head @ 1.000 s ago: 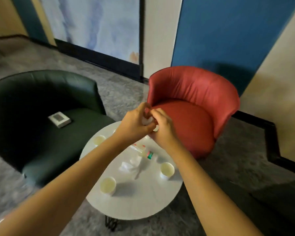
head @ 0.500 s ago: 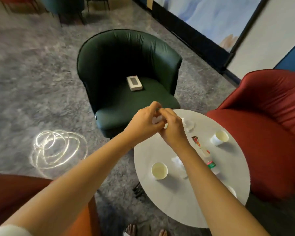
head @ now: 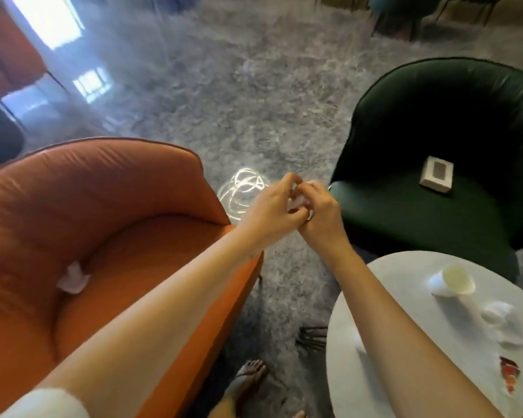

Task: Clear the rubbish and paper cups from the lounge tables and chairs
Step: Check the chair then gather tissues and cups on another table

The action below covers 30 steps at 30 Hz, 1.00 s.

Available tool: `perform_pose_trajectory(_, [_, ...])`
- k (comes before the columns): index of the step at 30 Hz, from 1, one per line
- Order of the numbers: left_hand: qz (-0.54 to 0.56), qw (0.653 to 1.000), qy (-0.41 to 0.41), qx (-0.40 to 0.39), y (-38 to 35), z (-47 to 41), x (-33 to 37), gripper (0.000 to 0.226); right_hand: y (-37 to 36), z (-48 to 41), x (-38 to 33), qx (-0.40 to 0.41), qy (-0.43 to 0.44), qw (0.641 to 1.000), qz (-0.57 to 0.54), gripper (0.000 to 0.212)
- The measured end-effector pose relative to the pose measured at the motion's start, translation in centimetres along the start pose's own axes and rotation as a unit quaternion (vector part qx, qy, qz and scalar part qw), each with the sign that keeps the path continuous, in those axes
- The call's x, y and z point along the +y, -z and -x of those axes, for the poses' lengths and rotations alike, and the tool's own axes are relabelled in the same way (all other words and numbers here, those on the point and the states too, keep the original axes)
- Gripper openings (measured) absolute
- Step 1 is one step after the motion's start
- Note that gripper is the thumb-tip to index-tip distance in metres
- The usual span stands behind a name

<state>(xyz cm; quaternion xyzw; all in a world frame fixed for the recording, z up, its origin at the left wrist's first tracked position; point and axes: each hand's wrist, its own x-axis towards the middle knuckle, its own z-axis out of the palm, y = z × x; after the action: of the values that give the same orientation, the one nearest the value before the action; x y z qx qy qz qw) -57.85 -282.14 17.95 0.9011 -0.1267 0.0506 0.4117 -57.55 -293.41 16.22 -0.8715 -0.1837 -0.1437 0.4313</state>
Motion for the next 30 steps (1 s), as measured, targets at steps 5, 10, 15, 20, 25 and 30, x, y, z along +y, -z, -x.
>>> perform_pose_trajectory(5, [-0.041,0.993,0.079,0.081,4.5,4.9,-3.1,0.027,-6.0,-0.2,-3.1,-0.068,0.059,0.994,-0.060,0.026])
perform_pose_trajectory(10, [-0.043,0.979,0.149,0.133,8.0,9.1,-6.0,0.032,-11.3,0.1,-6.2,-0.141,0.094,0.978,-0.123,0.027])
perform_pose_trajectory(15, [-0.052,0.967,0.189,0.163,10.9,11.4,-8.7,0.032,-15.1,-0.1,-9.0,-0.192,0.116,0.963,-0.148,0.028])
perform_pose_trajectory(20, [-0.052,0.956,0.222,0.183,14.5,13.1,-12.8,0.032,-20.2,-1.2,-12.0,-0.233,0.136,0.951,-0.153,0.026])
perform_pose_trajectory(25, [-0.060,0.939,0.264,0.215,19.8,14.4,-18.1,0.032,-27.0,-3.5,-15.8,-0.280,0.140,0.935,-0.163,0.025])
perform_pose_trajectory(30, [-0.079,0.911,0.326,0.241,25.9,17.2,-24.0,0.032,-34.3,-4.8,-20.5,-0.336,0.167,0.911,-0.171,0.042])
